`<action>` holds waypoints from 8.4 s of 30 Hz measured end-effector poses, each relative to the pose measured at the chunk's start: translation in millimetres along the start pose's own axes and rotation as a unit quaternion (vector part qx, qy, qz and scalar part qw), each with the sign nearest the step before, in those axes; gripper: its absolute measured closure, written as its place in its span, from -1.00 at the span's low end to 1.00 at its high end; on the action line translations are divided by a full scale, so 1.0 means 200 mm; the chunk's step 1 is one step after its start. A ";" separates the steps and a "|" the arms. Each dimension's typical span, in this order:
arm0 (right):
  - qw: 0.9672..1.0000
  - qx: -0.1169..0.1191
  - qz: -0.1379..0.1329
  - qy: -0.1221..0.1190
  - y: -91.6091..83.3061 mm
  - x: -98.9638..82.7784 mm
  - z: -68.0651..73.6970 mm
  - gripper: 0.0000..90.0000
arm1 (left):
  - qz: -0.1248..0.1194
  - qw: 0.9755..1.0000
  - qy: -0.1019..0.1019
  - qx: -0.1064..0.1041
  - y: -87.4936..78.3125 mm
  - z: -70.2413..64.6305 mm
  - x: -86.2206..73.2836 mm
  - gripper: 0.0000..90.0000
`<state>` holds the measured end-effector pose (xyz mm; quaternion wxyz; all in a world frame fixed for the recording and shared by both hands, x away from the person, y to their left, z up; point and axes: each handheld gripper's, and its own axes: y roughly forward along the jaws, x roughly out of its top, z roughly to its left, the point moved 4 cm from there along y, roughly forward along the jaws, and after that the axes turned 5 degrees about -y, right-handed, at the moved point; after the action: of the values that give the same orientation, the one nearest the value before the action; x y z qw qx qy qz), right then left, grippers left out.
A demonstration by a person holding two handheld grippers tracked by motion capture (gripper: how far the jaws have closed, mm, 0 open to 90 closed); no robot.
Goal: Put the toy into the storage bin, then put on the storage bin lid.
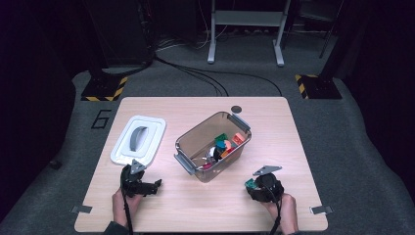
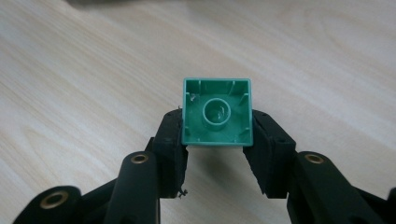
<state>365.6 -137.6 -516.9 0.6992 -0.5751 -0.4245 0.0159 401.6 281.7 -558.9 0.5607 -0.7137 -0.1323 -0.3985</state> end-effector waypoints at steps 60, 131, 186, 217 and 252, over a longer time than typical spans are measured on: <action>0.996 0.051 -0.052 -0.058 -0.10 0.78 0.06 0.26 | 0.000 1.000 -0.003 -0.001 0.00 0.00 0.00 -0.99; 0.991 -0.084 -0.070 0.078 0.18 -0.09 -0.31 -1.00 | 0.006 1.000 0.007 0.000 0.00 0.00 0.00 -0.98; 0.990 -0.085 -0.088 0.071 0.19 -0.10 -0.34 -1.00 | 0.022 0.993 -0.100 0.050 0.20 0.55 0.42 -0.25; 0.990 -0.086 -0.088 0.071 0.19 -0.10 -0.34 -0.99 | -0.032 0.994 -0.100 0.017 0.00 0.50 0.48 0.49; 0.990 -0.085 -0.089 0.071 0.19 -0.10 -0.34 -0.99 | -0.069 0.995 -0.039 -0.054 -0.34 0.31 0.81 0.48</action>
<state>412.0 -188.5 -557.0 0.6744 -0.5920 -0.4236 -0.1237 489.0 318.5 -399.2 0.4865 -0.7472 -0.1814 -0.4150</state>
